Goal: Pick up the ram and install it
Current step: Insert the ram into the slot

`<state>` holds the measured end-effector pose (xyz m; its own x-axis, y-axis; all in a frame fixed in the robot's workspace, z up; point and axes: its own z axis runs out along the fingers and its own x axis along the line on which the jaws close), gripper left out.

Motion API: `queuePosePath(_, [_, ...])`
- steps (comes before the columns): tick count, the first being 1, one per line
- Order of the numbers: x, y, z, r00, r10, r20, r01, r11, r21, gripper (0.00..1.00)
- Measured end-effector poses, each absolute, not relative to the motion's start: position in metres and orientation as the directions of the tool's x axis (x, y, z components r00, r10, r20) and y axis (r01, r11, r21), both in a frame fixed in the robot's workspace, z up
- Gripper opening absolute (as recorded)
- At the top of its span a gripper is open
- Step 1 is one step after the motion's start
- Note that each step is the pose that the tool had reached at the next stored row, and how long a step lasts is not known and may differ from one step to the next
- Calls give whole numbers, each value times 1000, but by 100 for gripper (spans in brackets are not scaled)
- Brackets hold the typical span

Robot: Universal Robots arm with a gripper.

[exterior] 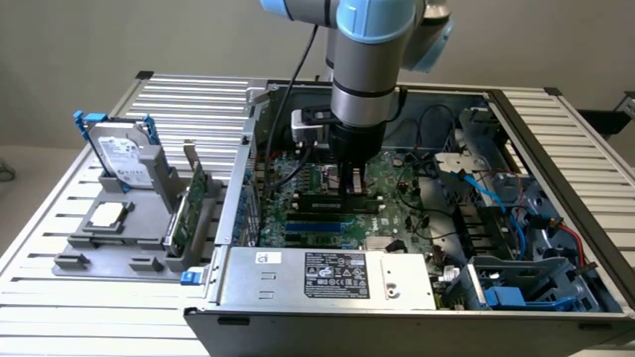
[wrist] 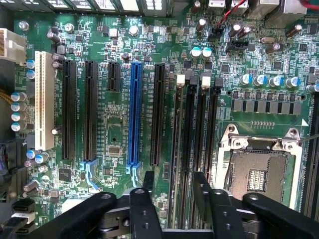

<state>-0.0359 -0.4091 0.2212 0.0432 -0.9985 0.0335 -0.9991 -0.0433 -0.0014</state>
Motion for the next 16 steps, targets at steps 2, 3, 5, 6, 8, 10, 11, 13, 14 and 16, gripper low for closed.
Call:
queuePosePath(2, [-36,-409,224,43,-999,33,-999,-43,4,45])
queuePosePath(3, [-36,-409,224,43,-999,33,-999,-43,9,45])
queuePosePath(5, [-36,-409,226,43,-999,32,-999,-43,18,45])
queuePosePath(6, [-36,-409,227,43,-999,32,-999,-42,22,45])
queuePosePath(8, [-36,-409,231,42,-999,32,-999,-41,25,45])
queuePosePath(10, [-36,-409,236,42,-999,32,-999,-41,28,45])
queuePosePath(11, [-36,-409,239,42,-999,32,-999,-41,29,45])
queuePosePath(13, [-36,-409,245,41,-999,31,-999,-41,31,45])
queuePosePath(14, [-36,-409,248,41,-999,31,-999,-40,32,45])
queuePosePath(16, [-36,-409,254,41,-999,31,-999,-40,34,45])
